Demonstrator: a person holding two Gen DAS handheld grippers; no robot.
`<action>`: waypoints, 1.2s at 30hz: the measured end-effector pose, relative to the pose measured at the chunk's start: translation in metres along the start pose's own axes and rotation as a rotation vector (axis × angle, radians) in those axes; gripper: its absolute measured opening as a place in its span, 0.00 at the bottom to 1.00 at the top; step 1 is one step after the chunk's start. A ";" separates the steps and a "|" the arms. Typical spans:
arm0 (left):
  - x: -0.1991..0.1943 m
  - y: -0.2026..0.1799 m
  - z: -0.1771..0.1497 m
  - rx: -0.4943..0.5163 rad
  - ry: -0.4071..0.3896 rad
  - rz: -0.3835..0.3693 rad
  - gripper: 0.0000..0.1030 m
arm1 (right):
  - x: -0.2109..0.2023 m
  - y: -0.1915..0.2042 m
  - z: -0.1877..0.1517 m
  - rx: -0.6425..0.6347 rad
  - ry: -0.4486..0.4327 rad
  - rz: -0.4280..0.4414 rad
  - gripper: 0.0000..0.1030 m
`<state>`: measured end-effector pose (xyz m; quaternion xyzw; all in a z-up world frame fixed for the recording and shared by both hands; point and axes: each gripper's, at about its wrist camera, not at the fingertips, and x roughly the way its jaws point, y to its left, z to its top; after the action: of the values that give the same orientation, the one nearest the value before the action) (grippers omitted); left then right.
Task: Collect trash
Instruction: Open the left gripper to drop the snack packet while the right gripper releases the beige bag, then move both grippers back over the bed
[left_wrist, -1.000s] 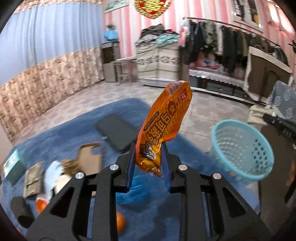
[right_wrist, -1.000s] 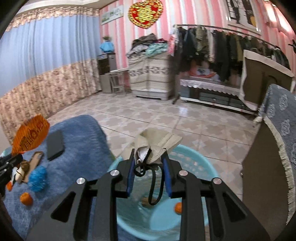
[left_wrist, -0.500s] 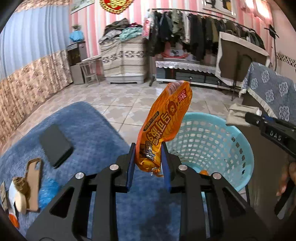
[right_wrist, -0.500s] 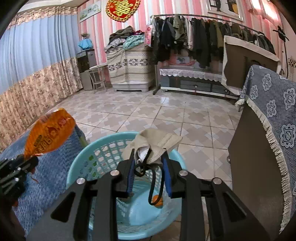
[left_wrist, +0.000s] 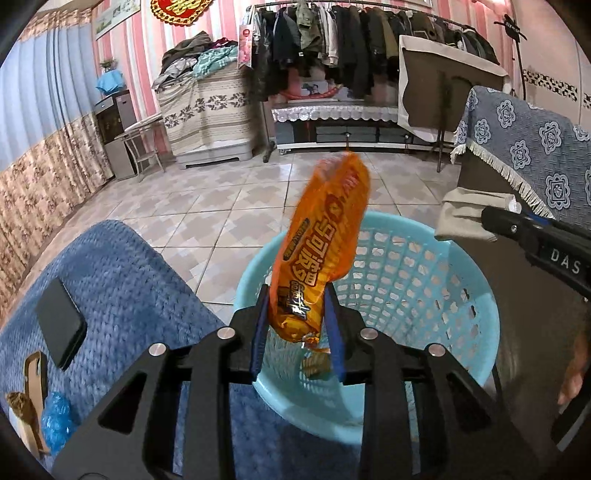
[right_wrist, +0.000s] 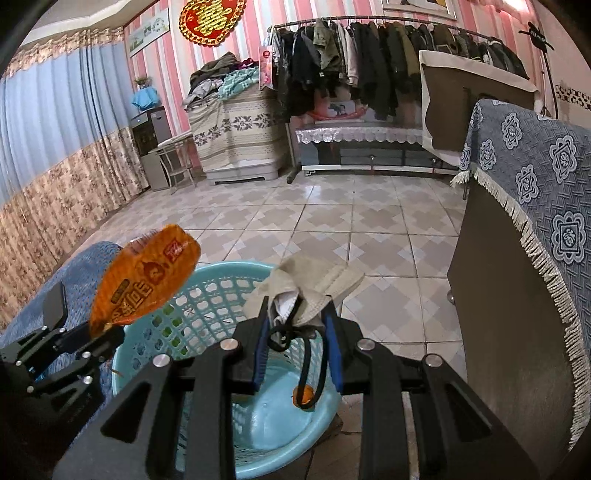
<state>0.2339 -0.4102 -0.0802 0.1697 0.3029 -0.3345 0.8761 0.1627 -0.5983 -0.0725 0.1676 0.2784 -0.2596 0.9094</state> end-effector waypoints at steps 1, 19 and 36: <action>-0.001 0.002 -0.001 -0.001 -0.002 -0.001 0.36 | 0.001 0.000 0.000 0.002 0.003 0.002 0.26; -0.041 0.072 -0.001 -0.163 -0.099 0.169 0.88 | 0.011 0.036 -0.007 -0.064 0.030 0.031 0.29; -0.096 0.143 -0.018 -0.308 -0.168 0.304 0.93 | 0.001 0.077 -0.005 -0.128 -0.020 0.023 0.90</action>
<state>0.2683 -0.2519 -0.0184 0.0494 0.2473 -0.1614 0.9541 0.2053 -0.5339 -0.0648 0.1098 0.2836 -0.2324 0.9239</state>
